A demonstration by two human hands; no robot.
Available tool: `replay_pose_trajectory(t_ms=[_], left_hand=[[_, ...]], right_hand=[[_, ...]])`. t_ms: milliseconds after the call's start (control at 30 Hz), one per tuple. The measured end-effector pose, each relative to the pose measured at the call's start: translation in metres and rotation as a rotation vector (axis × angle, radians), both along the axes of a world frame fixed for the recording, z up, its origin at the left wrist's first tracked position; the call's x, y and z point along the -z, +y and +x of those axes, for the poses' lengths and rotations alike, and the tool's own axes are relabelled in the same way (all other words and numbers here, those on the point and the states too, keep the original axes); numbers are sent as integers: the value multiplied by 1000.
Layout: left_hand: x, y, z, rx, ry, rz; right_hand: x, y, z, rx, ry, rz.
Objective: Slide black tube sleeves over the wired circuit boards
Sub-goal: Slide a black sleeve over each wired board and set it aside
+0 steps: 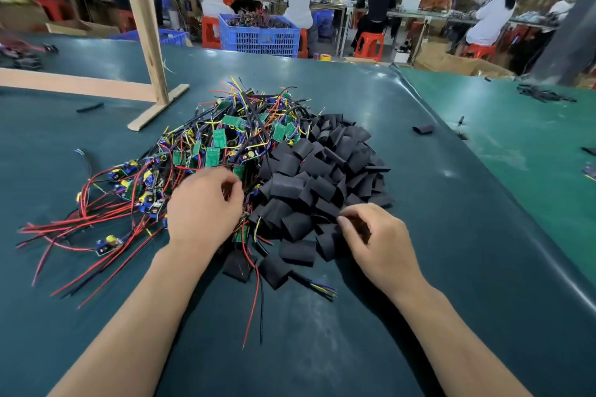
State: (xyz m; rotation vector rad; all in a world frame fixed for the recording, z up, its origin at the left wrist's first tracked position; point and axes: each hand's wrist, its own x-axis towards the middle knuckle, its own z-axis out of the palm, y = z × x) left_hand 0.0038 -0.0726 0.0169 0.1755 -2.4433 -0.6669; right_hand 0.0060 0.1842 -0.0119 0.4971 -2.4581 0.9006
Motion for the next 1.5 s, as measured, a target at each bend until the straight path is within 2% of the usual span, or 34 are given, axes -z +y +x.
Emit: replay_pose_trajectory(t_ms=[67, 200, 300, 433, 533, 600, 767, 867, 933, 1000, 1067, 1133, 1200, 1267, 1367, 1500], left_hand=[[-22, 1, -13, -2, 48, 3], [-66, 9, -57, -48, -38, -47], [-85, 31, -89, 26, -98, -105], [-83, 53, -119, 13, -307, -346], [-70, 52, -127, -66, -306, -440], [-69, 48, -129, -100, -291, -310], [-104, 32, -123, -83, -182, 225], [-138, 27, -114, -13, 19, 313], [-161, 30, -106, 75, 176, 407], [-179, 39, -94, 283, 206, 621], [-184, 53, -81, 431, 124, 823], [-173, 67, -67, 532, -53, 996], [-143, 82, -52, 631, -296, 1121], [-99, 97, -32, 681, -510, 1195], [-47, 110, -11, 696, -686, 1275], [-28, 106, -8, 745, -746, 1317]], right_hand=[[1, -4, -1, -20, 11, 20], [1, -6, -6, -2, 50, -49], [1, -9, -9, -2, 61, -74], [2, -11, -11, -37, 7, -85], [3, -10, -10, -41, -28, -101], [2, -9, -10, -38, -42, -124], [0, -8, -11, -30, -99, -211], [0, -7, -11, -29, -132, -249], [-2, -6, -12, -18, -143, -282], [-5, -5, -12, -3, -178, -361], [-8, -3, -13, 16, -223, -483], [-15, 0, -14, 13, -297, -673], [-24, 4, -15, -128, -440, -994], [-29, 7, -15, -302, -550, -1209], [-29, 6, -14, -355, -548, -1210], [-27, 8, -13, -261, -546, -1114]])
